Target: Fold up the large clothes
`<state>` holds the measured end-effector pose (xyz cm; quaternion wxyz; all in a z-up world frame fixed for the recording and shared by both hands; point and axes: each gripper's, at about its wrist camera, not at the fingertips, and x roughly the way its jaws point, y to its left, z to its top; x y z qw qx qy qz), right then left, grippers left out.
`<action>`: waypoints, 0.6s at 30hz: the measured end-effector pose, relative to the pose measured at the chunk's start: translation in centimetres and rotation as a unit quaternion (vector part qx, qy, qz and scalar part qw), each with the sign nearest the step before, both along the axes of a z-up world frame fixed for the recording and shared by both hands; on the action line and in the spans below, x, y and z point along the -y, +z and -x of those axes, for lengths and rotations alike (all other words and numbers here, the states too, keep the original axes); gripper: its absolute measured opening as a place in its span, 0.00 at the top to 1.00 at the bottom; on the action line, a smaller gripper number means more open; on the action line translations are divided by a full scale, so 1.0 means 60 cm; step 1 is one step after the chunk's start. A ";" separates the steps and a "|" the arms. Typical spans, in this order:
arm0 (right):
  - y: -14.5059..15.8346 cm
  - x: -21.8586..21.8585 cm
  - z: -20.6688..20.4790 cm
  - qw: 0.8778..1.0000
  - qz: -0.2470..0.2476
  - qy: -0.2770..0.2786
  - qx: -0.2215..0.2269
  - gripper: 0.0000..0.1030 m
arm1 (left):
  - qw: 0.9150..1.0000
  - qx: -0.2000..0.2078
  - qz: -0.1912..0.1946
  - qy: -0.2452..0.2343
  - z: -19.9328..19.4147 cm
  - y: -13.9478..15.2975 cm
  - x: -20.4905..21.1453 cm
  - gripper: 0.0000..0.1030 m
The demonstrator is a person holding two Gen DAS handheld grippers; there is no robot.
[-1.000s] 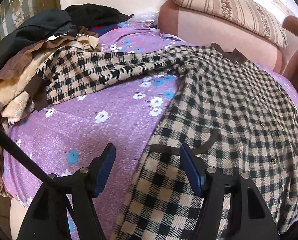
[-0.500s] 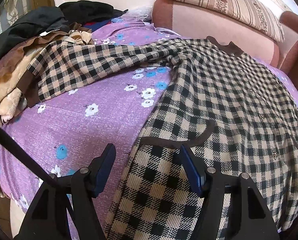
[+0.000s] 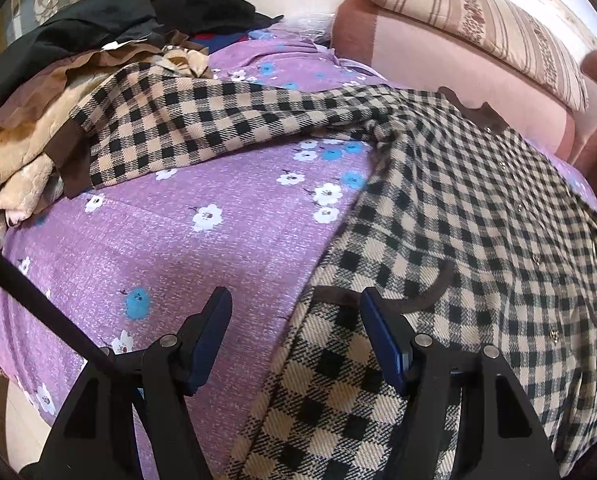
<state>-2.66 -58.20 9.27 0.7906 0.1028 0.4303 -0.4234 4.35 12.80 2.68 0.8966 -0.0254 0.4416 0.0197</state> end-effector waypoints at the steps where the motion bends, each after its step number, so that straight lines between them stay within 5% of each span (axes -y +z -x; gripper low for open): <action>1: 0.006 -0.003 0.010 0.999 -0.023 -0.002 0.029 0.60 | 1.000 0.000 0.001 0.001 -0.001 -0.001 -0.002 0.36; 3: 0.010 -0.031 0.026 0.994 -0.075 0.024 0.070 0.44 | 1.000 -0.004 0.001 0.003 -0.004 -0.004 -0.007 0.35; 6: -0.008 -0.094 0.046 0.981 -0.149 0.085 0.095 0.44 | 1.000 -0.017 0.014 0.001 -0.007 -0.010 -0.014 0.35; 11: -0.086 -0.230 0.072 0.931 -0.295 0.187 0.104 0.43 | 0.997 -0.043 0.055 -0.027 -0.003 -0.022 -0.017 0.32; 13: -0.114 -0.280 0.073 0.918 -0.315 0.219 0.098 0.43 | 0.996 -0.047 0.059 -0.046 0.004 -0.022 -0.011 0.31; 16: -0.116 -0.340 0.081 0.925 -0.267 0.254 0.090 0.40 | 0.992 -0.058 0.072 -0.082 0.019 -0.025 0.002 0.31; 18: -0.120 -0.362 0.086 0.916 -0.282 0.268 0.096 0.40 | 0.990 -0.062 0.075 -0.100 0.032 -0.025 0.011 0.31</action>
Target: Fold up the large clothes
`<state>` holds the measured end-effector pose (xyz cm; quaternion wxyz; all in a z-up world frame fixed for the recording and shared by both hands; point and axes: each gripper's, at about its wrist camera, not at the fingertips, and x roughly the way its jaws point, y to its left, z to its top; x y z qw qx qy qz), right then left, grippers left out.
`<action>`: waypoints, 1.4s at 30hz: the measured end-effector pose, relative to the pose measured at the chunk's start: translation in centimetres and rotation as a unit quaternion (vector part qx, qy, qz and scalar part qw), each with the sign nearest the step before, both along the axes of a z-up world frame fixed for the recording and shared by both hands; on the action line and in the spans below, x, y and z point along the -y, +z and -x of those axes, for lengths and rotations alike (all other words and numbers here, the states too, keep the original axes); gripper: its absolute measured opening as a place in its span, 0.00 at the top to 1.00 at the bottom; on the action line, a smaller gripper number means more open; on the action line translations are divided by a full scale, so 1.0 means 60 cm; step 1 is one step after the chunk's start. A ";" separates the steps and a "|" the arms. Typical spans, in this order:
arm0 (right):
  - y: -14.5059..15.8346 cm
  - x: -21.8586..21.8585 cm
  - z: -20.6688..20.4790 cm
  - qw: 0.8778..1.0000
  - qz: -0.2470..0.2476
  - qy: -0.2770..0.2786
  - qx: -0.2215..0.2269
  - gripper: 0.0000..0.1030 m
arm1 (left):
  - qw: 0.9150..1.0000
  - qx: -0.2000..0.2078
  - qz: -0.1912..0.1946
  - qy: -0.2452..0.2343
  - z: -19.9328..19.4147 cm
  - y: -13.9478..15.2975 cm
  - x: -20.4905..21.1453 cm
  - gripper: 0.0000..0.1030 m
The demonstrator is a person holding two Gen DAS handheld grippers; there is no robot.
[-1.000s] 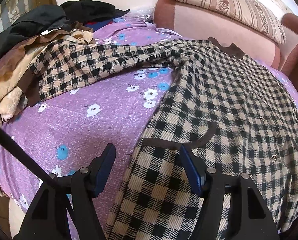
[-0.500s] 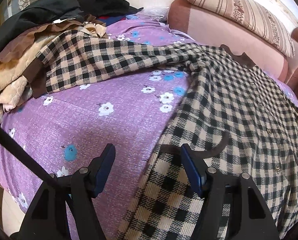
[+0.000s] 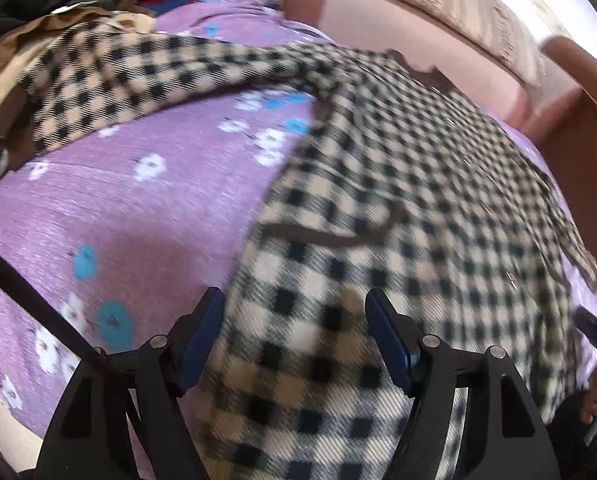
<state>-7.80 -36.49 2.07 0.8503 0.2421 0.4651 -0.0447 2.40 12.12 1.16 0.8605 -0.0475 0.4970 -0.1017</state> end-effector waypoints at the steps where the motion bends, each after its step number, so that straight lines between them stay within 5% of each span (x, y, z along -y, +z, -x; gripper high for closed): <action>1: -0.004 -0.009 0.004 1.000 -0.013 0.005 0.004 0.39 | 1.000 0.001 -0.002 -0.006 0.009 -0.001 0.005 0.31; 2: -0.007 -0.024 0.008 1.000 -0.013 0.013 0.006 0.40 | 1.000 0.001 -0.009 -0.011 0.018 -0.002 0.013 0.33; 3: -0.008 -0.040 0.010 1.000 -0.003 0.025 0.006 0.42 | 1.000 0.003 -0.026 -0.016 0.027 -0.003 0.021 0.47; 4: -0.010 -0.055 0.011 0.999 0.006 0.034 0.005 0.59 | 0.999 0.005 -0.046 -0.014 0.034 -0.001 0.027 0.72; 5: -0.010 -0.064 0.018 0.999 0.008 0.042 0.003 0.85 | 0.998 0.006 -0.057 -0.011 0.039 0.002 0.029 0.82; 6: -0.012 -0.069 0.019 0.999 -0.002 0.049 0.000 0.91 | 0.999 0.004 -0.051 -0.011 0.043 0.008 0.026 0.93; 10: 0.001 -0.045 0.048 0.999 -0.044 0.031 -0.001 0.93 | 1.000 -0.002 -0.015 0.013 0.069 0.031 -0.010 0.94; 19: 0.007 -0.022 0.146 0.998 -0.060 0.002 -0.006 0.94 | 0.998 0.012 -0.038 0.048 0.165 0.060 -0.055 0.98; 23: 0.045 -0.035 0.177 0.999 -0.028 0.006 0.017 0.93 | 0.995 0.057 -0.052 0.059 0.213 0.106 -0.058 0.90; 27: 0.112 -0.054 0.175 0.998 0.018 0.019 0.058 0.93 | 0.991 0.108 -0.044 0.071 0.242 0.169 -0.047 0.55; 30: 0.182 -0.082 0.151 0.993 0.049 0.036 0.103 0.79 | 0.985 0.153 -0.046 0.068 0.251 0.221 -0.031 0.39; 31: 0.199 -0.088 0.144 0.991 0.057 0.037 0.117 0.65 | 0.982 0.166 -0.050 0.071 0.251 0.237 -0.026 0.33; 32: 0.221 -0.098 0.135 0.988 0.065 0.038 0.134 0.56 | 0.980 0.175 -0.053 0.079 0.245 0.251 -0.022 0.32; 37: 0.277 -0.150 0.083 0.978 0.091 0.064 0.177 0.48 | 0.971 0.194 -0.075 0.117 0.214 0.296 -0.016 0.30; 42: 0.274 -0.198 0.029 0.976 0.117 0.084 0.163 0.47 | 0.970 0.184 -0.077 0.136 0.188 0.309 -0.005 0.30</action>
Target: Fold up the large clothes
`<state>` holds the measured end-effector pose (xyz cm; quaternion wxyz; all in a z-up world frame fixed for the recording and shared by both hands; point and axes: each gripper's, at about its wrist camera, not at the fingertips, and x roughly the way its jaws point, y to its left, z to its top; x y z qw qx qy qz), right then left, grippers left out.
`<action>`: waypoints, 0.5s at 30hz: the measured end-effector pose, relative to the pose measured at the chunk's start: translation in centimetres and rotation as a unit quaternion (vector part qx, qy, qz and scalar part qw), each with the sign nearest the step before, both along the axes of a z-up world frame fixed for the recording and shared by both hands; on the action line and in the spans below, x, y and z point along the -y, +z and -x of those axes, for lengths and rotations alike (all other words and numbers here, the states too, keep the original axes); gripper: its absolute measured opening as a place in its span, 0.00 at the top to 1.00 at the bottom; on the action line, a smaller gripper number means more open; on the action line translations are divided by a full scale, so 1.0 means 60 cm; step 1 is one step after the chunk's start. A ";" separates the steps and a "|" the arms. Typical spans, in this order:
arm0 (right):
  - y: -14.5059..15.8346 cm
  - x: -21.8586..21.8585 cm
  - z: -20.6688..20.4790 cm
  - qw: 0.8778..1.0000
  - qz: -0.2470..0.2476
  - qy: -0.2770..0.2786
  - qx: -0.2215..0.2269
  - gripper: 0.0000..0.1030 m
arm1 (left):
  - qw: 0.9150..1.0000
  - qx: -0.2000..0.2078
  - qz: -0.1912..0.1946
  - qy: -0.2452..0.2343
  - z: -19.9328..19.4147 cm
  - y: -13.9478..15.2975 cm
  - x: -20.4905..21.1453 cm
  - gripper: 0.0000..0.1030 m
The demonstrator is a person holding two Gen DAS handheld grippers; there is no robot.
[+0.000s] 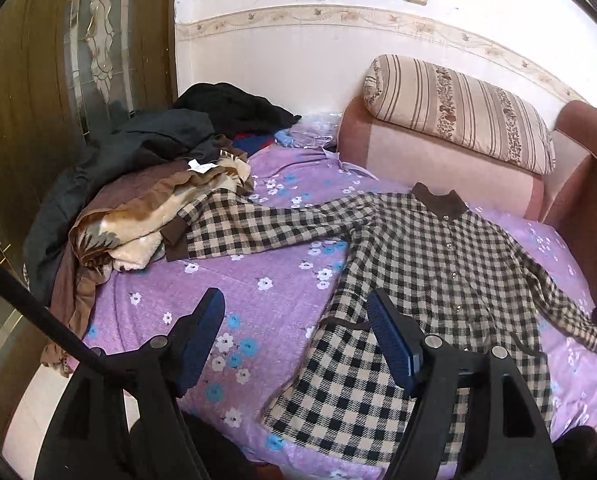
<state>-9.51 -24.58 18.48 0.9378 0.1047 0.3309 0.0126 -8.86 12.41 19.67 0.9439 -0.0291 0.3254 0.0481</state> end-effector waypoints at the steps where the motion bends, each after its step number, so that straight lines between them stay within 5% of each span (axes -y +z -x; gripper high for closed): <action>1: -0.006 -0.008 -0.007 1.000 0.002 0.000 -0.007 0.47 | 1.000 -0.003 0.001 0.000 -0.002 -0.001 0.006 0.30; 15: -0.102 -0.041 -0.053 0.995 0.018 -0.012 -0.101 0.43 | 0.997 -0.069 0.007 -0.039 -0.053 -0.071 0.064 0.30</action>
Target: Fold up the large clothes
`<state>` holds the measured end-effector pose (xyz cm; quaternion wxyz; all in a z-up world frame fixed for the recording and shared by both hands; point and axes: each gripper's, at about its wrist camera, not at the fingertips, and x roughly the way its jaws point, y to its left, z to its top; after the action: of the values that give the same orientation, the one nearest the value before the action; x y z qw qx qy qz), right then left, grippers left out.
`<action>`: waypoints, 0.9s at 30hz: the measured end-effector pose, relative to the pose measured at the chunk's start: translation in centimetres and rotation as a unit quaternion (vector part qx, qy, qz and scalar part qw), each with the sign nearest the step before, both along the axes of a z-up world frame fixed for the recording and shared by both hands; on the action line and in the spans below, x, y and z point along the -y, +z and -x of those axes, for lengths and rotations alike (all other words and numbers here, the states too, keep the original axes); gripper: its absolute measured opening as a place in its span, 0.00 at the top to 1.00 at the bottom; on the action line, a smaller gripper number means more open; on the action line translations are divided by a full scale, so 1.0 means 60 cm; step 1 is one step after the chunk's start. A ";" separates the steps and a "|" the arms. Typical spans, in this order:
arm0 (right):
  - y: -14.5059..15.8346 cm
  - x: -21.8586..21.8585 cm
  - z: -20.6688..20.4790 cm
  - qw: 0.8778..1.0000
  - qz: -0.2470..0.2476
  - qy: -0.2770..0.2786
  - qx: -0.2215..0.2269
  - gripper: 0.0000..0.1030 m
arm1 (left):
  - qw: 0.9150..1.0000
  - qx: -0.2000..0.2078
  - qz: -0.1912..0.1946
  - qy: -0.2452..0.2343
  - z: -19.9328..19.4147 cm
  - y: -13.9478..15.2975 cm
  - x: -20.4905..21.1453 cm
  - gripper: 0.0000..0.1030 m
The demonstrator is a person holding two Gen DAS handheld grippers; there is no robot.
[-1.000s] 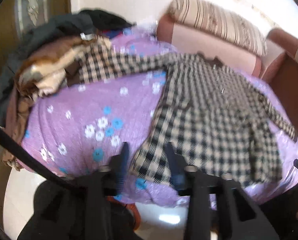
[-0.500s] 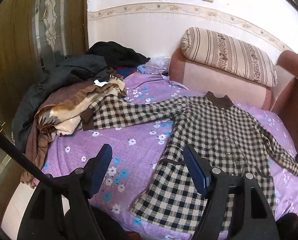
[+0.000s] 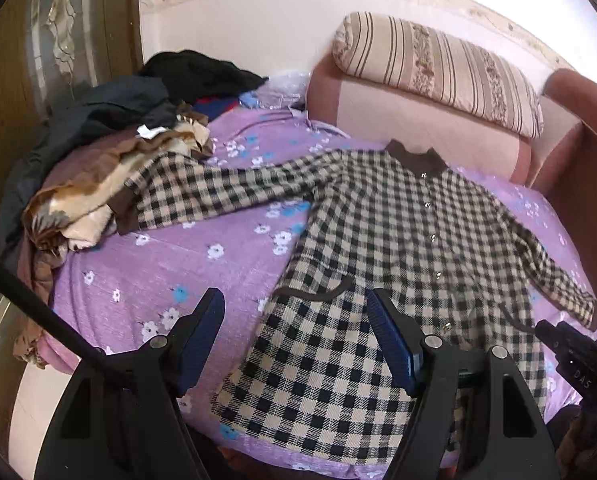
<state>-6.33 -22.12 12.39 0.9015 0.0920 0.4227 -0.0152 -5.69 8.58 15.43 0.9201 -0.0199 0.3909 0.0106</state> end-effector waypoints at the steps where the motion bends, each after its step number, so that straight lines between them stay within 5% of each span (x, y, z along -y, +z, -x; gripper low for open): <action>1: -0.004 -0.002 -0.002 1.000 0.003 0.000 -0.003 0.42 | 1.000 -0.004 -0.002 0.004 -0.004 -0.005 -0.001 0.30; 27: -0.073 -0.070 -0.083 0.996 0.046 0.033 -0.071 0.39 | 0.988 -0.079 0.039 0.124 -0.099 -0.130 -0.194 0.29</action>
<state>-1.36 -17.94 8.02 0.8725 0.0349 0.4872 -0.0119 0.25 20.19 7.62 0.8762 -0.1039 0.4572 0.1111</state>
